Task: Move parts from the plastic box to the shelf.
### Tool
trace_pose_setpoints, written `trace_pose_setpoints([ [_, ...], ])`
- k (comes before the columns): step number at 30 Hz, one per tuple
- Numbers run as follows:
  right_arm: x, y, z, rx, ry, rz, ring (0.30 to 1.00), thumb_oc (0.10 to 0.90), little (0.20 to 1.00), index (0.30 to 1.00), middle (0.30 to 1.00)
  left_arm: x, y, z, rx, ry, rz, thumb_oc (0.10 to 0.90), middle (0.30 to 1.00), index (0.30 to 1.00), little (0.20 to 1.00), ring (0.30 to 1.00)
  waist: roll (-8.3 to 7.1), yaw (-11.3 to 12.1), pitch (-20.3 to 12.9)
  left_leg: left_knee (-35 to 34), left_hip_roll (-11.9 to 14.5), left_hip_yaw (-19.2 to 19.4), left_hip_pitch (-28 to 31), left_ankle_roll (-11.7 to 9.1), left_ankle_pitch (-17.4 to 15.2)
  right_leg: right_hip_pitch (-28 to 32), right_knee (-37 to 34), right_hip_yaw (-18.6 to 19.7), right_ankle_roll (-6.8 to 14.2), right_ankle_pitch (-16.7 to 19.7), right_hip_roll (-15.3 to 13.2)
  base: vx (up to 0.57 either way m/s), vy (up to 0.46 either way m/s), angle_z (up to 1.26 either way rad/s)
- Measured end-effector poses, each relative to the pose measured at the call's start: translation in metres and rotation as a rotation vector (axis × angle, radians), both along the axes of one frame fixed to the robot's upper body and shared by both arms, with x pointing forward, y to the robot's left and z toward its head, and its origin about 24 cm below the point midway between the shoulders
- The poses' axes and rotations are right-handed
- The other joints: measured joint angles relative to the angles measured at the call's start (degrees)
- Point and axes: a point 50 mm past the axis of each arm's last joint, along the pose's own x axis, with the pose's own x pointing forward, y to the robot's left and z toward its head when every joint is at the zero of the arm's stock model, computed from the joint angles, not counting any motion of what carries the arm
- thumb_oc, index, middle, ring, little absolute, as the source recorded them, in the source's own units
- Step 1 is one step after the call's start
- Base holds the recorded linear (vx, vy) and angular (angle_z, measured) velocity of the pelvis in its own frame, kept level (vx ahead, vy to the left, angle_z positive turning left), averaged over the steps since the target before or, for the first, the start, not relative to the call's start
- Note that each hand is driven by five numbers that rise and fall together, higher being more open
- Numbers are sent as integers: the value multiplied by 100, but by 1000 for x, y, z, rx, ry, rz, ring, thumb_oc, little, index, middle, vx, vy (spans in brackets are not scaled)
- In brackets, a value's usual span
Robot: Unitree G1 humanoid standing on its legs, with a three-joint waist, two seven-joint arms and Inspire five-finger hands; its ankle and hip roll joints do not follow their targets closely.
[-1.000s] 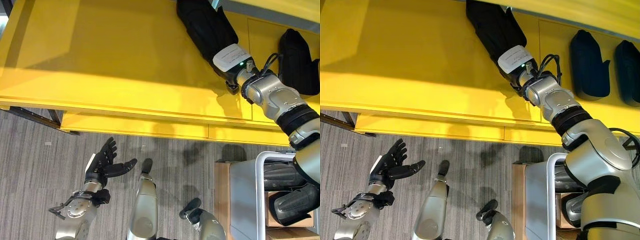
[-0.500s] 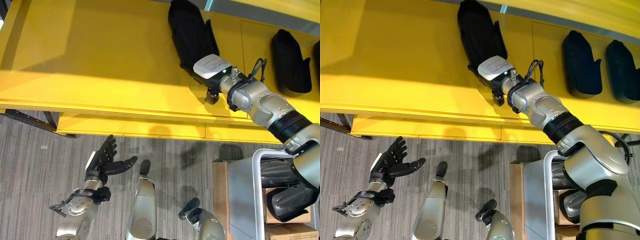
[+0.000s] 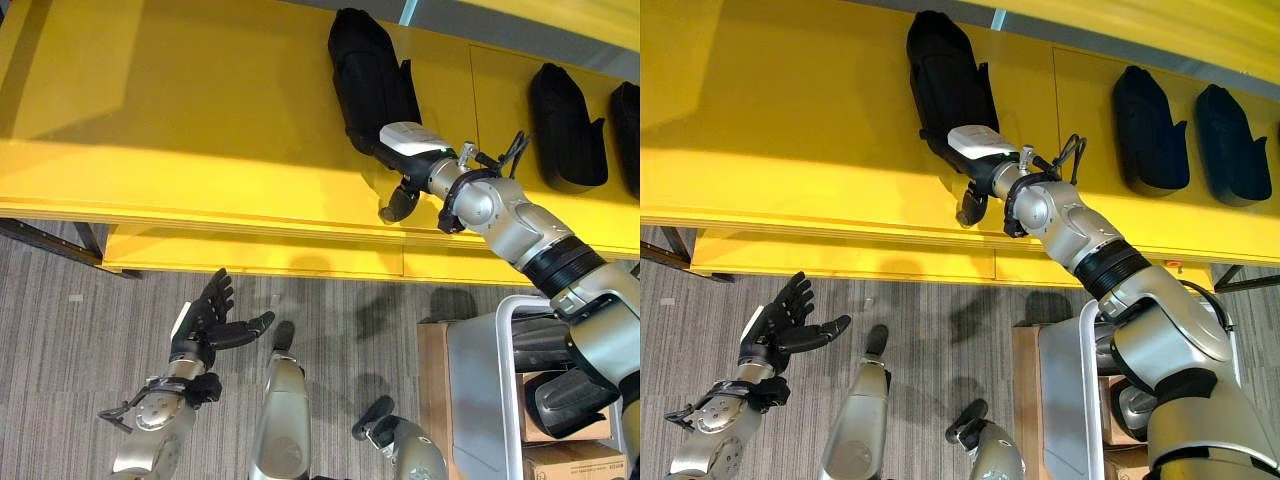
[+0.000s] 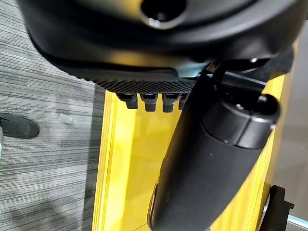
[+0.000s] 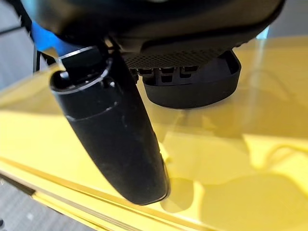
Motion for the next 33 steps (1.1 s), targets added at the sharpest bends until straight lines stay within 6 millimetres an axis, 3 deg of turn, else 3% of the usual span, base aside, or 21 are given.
trace_pose_setpoints([
  [20,-1,7,1,159,65,37,1000,900,1000,1000,1000,0,0,0,-1,0,2,900,1000,1000,1000,1000,-39,-41,-11,105,27,30,0,3,-63,4,16,58,2,4,21,-2,0,-1],
  [25,-6,8,-11,285,125,63,1000,900,1000,1000,1000,-1,0,0,-1,2,3,900,1000,1000,1000,1000,-178,-126,-54,137,32,43,0,3,-88,6,11,76,4,8,23,0,0,0],
  [33,-13,8,-19,403,181,95,1000,900,1000,1000,1000,-1,1,-1,-1,6,5,900,1000,1000,1000,1000,-202,-147,-56,202,86,84,1,-2,-144,6,-5,138,-7,21,62,-1,3,-4],
])
